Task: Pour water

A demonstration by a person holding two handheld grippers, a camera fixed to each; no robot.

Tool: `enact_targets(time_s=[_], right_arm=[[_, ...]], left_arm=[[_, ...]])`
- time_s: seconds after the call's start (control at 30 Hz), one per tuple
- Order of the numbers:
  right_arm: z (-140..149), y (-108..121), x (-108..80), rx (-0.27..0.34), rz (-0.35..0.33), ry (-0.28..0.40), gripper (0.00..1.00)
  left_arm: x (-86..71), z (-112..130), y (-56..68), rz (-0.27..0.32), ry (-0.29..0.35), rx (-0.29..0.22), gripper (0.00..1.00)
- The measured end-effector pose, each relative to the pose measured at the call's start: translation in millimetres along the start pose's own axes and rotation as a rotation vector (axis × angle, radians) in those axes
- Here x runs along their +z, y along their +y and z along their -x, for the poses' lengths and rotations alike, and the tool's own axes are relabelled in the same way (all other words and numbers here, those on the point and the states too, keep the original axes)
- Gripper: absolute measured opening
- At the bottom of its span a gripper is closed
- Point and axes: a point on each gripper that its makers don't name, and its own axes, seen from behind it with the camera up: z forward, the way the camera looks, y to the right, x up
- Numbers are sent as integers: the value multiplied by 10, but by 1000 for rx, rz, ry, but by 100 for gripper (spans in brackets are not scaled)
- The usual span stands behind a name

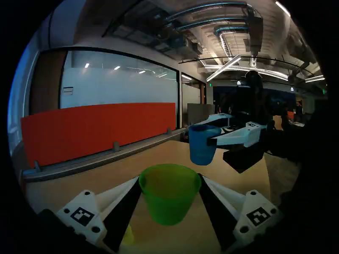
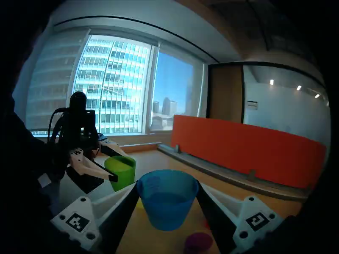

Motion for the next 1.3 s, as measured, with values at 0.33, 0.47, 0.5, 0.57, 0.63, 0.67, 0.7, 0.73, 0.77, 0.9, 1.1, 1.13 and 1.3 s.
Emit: enact_targets(time_s=[0.33,0.47,0.5,0.57,0.63,0.67,0.7,0.73,0.77,0.9,1.1,1.13,1.3], right_arm=[[-135,37,53,-92,-4,-8,93],[-198,41,86,-147,-9,-17,93],[-213,39,94,-162,-11,-20,93],[-241,42,111,-192,-12,-26,93],[-273,43,130,-221,-13,-33,93],[-288,43,139,-234,-15,-35,93],[-304,44,148,-247,-16,-38,93],[-321,47,161,-261,-16,-39,93],[-336,50,173,-273,-16,-40,93],[-397,62,222,-319,-18,-45,93],[-560,95,274,-399,-14,-45,92],[-590,99,286,-415,-14,-45,92],[-726,103,340,-485,-17,-44,92]], left_arm=[[57,10,-84,-20,-5,-3,89],[68,22,-53,-10,-8,0,89],[71,26,-42,-6,-8,1,89],[81,39,-33,-2,-11,2,89],[92,48,-24,3,-12,1,89],[97,50,-20,5,-12,1,89],[103,52,-16,8,-12,0,89],[109,49,-13,9,-11,-2,89],[114,47,-11,10,-10,-3,89],[131,41,0,15,-7,-7,89],[150,36,5,17,-3,-8,89],[156,34,7,18,-2,-9,89],[175,22,16,22,3,-12,89]])
